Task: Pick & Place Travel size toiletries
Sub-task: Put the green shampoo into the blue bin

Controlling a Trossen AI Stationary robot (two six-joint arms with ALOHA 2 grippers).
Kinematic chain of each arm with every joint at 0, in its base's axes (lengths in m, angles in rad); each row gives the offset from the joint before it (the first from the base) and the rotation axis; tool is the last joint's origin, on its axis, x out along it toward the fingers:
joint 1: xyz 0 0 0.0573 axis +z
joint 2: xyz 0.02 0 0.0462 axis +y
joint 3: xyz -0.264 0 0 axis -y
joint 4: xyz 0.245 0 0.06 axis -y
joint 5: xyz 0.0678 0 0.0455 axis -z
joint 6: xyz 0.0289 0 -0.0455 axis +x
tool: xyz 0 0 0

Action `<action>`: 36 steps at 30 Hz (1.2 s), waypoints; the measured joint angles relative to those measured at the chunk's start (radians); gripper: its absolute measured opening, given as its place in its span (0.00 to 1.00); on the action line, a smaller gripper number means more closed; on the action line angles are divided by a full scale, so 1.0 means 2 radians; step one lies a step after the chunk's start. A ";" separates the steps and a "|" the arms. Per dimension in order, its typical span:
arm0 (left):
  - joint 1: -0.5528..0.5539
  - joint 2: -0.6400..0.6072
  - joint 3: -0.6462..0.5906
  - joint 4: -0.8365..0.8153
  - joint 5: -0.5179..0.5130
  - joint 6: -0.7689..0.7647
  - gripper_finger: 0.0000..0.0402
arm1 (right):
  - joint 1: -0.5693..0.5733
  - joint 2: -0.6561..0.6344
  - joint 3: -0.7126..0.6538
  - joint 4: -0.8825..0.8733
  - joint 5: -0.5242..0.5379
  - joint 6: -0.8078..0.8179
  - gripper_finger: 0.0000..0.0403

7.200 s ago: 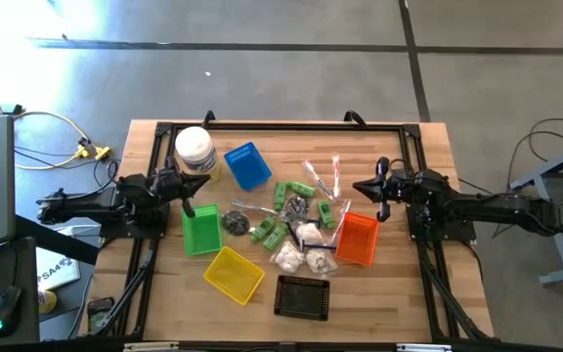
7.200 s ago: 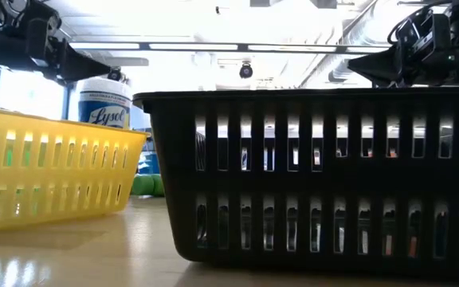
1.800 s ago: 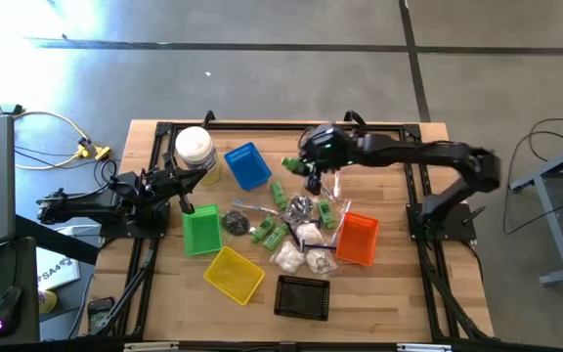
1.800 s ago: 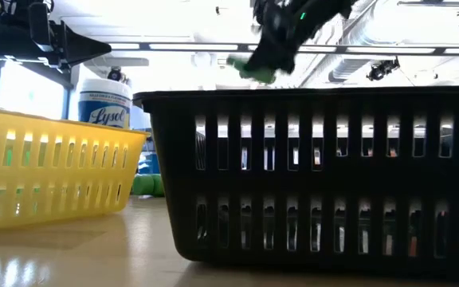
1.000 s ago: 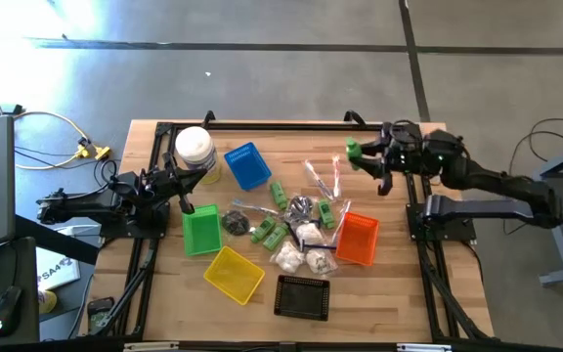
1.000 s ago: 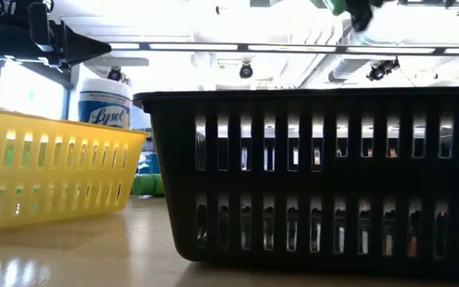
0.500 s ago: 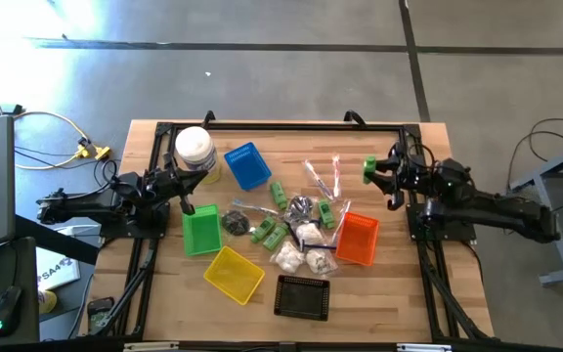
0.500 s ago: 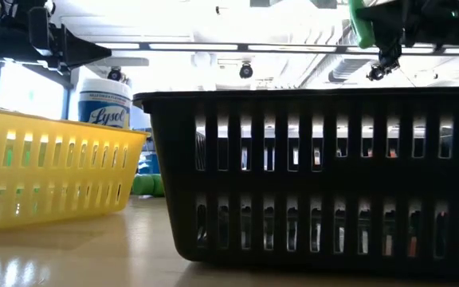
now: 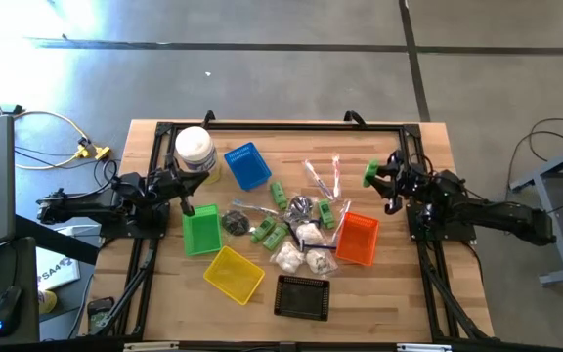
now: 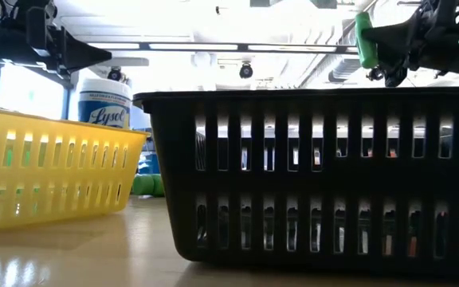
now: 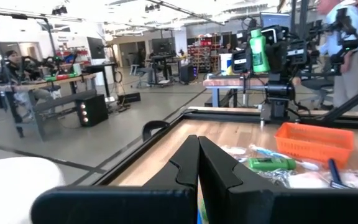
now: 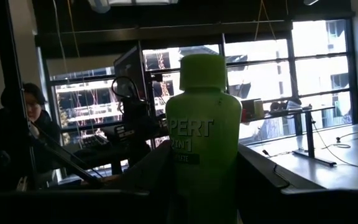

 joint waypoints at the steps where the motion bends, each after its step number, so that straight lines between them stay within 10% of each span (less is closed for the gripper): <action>1: 0.000 0.000 0.000 0.001 0.003 -0.002 0.00 | 0.000 0.000 0.000 -0.001 -0.004 -0.001 0.32; 23: 0.000 0.000 0.000 0.027 0.000 -0.006 0.00 | 0.000 0.016 0.000 0.001 0.021 0.015 0.32; 36: 0.000 0.000 0.000 0.056 -0.001 -0.009 0.00 | 0.041 0.244 0.125 0.015 0.050 -0.002 0.32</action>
